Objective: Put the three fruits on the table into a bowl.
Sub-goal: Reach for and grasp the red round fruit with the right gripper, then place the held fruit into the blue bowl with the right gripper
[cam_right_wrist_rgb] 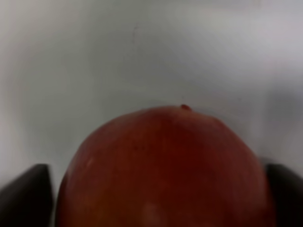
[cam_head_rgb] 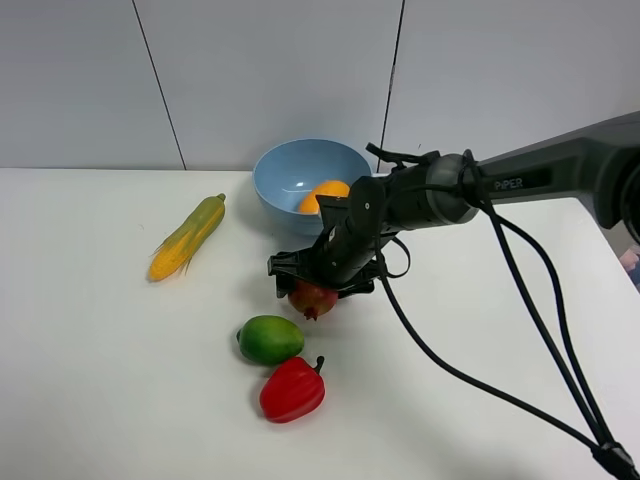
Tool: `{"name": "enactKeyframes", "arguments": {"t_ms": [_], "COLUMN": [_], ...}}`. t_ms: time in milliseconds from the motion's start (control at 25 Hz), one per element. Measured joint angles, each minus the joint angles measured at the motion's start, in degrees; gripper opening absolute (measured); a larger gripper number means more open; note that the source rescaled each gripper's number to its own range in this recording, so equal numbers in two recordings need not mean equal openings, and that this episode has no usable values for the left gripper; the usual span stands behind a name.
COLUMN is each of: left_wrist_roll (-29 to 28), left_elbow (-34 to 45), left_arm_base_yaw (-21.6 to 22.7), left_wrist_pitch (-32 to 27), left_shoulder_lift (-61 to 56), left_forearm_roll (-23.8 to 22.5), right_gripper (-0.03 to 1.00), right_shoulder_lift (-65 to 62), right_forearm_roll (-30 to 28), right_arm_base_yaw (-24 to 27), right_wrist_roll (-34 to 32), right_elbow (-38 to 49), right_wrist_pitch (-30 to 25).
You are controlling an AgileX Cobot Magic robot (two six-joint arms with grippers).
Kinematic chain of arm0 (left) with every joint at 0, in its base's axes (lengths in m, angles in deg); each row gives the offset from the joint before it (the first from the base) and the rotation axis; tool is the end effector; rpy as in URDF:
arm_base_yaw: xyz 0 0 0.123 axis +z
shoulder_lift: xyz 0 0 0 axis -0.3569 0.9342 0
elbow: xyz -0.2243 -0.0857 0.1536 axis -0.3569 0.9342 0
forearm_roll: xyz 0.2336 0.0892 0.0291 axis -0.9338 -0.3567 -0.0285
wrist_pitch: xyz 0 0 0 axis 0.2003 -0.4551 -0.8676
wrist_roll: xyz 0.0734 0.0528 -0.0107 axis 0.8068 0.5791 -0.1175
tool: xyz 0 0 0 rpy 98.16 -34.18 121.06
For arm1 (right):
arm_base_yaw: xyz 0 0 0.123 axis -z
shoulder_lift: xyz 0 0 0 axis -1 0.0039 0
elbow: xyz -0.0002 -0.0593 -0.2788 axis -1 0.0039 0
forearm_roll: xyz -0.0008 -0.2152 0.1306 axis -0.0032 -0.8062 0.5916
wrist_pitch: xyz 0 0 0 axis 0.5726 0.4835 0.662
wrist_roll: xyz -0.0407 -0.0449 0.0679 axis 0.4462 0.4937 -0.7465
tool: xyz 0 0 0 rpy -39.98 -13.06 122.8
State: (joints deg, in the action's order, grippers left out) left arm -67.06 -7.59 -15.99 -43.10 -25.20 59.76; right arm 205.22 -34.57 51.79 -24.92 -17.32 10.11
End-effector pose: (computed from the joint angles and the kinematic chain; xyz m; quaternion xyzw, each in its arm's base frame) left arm -0.0062 0.0001 0.2802 -0.0622 0.8440 0.0107 0.5326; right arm 0.3116 0.2590 0.1090 -0.0824 0.9716 0.1735 0.1384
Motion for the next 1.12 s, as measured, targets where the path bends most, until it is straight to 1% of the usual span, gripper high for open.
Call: {"name": "enactKeyframes", "arguments": {"t_ms": [40, 200, 320, 440, 640, 760, 880, 1000, 1120], "left_wrist_roll": [0.0, 0.0, 0.0, 0.0, 0.0, 0.0, 0.0, 0.0, 0.0], "left_elbow": [0.0, 0.0, 0.0, 0.0, 0.0, 0.0, 0.0, 0.0, 0.0], "left_arm_base_yaw": [0.0, 0.0, 0.0, 0.0, 0.0, 0.0, 0.0, 0.0, 0.0], "left_wrist_pitch": [0.0, 0.0, 0.0, 0.0, 0.0, 0.0, 0.0, 0.0, 0.0], "left_shoulder_lift": [0.0, 0.0, 0.0, 0.0, 0.0, 0.0, 0.0, 0.0, 0.0], "left_forearm_roll": [0.0, 0.0, 0.0, 0.0, 0.0, 0.0, 0.0, 0.0, 0.0], "right_gripper": [0.32, 0.31, 0.31, 0.31, 0.31, 0.31, 0.31, 0.31, 0.31], "right_shoulder_lift": [0.0, -0.2, -2.3, -6.2, -10.7, -10.9, -9.3, -6.3, -3.0], "right_forearm_roll": [0.3, 0.3, 0.4, 0.7, 0.5, -1.3, -3.8, -4.5, -4.9], "right_arm_base_yaw": [0.0, 0.0, 0.0, -0.2, -0.1, 2.0, 5.8, 8.7, 10.0], "right_wrist_roll": [0.0, -0.1, -0.1, 0.1, 3.6, 6.3, 9.4, 12.4, 14.8], "right_elbow": [0.0, 0.0, -0.5, -2.5, -7.9, -12.0, -15.1, -16.3, -16.2], "right_wrist_pitch": [0.0, -0.5, -2.4, -1.8, -0.6, -0.4, 0.0, 2.6, 5.4]}}
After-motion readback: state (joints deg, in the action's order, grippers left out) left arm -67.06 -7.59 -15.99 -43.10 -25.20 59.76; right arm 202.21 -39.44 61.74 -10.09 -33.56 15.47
